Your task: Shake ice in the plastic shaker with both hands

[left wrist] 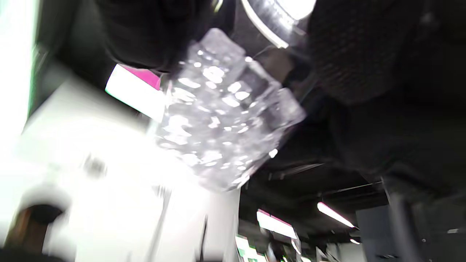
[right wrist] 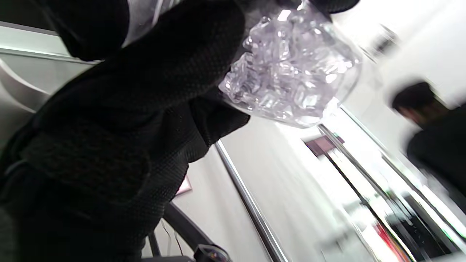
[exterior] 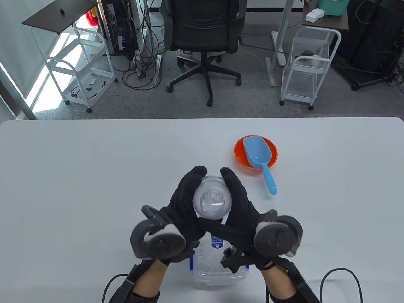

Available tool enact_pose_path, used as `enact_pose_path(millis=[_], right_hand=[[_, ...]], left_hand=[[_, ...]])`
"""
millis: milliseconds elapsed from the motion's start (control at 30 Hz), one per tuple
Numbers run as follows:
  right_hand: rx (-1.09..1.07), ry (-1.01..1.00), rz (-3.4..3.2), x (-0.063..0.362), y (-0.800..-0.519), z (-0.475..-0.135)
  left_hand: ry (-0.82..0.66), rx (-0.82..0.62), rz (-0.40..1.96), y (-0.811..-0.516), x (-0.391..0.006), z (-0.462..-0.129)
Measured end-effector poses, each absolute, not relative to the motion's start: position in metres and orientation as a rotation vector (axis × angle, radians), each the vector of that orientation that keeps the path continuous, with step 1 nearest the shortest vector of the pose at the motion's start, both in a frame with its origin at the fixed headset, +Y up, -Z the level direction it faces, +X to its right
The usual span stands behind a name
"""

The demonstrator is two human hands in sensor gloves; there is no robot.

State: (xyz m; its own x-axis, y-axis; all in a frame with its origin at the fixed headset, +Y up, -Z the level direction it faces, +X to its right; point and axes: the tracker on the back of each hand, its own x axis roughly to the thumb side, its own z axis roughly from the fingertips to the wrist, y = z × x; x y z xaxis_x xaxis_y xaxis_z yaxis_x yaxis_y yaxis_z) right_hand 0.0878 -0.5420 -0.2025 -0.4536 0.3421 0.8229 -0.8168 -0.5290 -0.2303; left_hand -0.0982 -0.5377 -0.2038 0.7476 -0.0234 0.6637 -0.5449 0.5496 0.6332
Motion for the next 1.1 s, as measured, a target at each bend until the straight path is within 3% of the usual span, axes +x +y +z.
enact_pose_path(millis=[67, 133, 233, 300, 333, 400, 467, 600, 933, 1000, 1067, 1100], right_hand=[[1.023, -0.982, 1.984, 0.085, -0.535, -0.184], [1.012, -1.012, 2.003, 0.081, -0.538, -0.185], [0.864, -0.757, 2.075, 0.08, -0.564, -0.222], [0.71, -0.434, 2.076, 0.081, -0.589, -0.251], [0.605, -0.225, 2.05, 0.081, -0.604, -0.264], [0.509, -0.053, 1.993, 0.082, -0.626, -0.277], [0.481, 0.024, 1.985, 0.085, -0.637, -0.286], [0.49, 0.054, 1.983, 0.085, -0.637, -0.289], [0.588, -0.076, 2.013, 0.087, -0.607, -0.275], [0.572, -0.044, 2.035, 0.087, -0.61, -0.278], [0.522, 0.116, 2.074, 0.088, -0.621, -0.286], [0.477, 0.246, 2.074, 0.09, -0.632, -0.291]], left_hand=[[-0.65, 1.127, 0.198, -0.529, -0.097, -0.18], [-0.626, 1.153, 0.161, -0.532, -0.099, -0.181], [-0.632, 0.887, 0.308, -0.554, -0.102, -0.222], [-0.605, 0.597, 0.419, -0.579, -0.103, -0.257], [-0.6, 0.375, 0.508, -0.596, -0.103, -0.276], [-0.562, 0.16, 0.698, -0.622, -0.103, -0.293], [-0.513, 0.126, 0.769, -0.632, -0.1, -0.298], [-0.514, 0.129, 0.635, -0.628, -0.101, -0.299], [-0.555, 0.258, 0.633, -0.6, -0.101, -0.282], [-0.54, 0.225, 0.62, -0.603, -0.101, -0.283], [-0.509, 0.077, 0.64, -0.617, -0.098, -0.292], [-0.496, -0.069, 0.679, -0.631, -0.097, -0.299]])
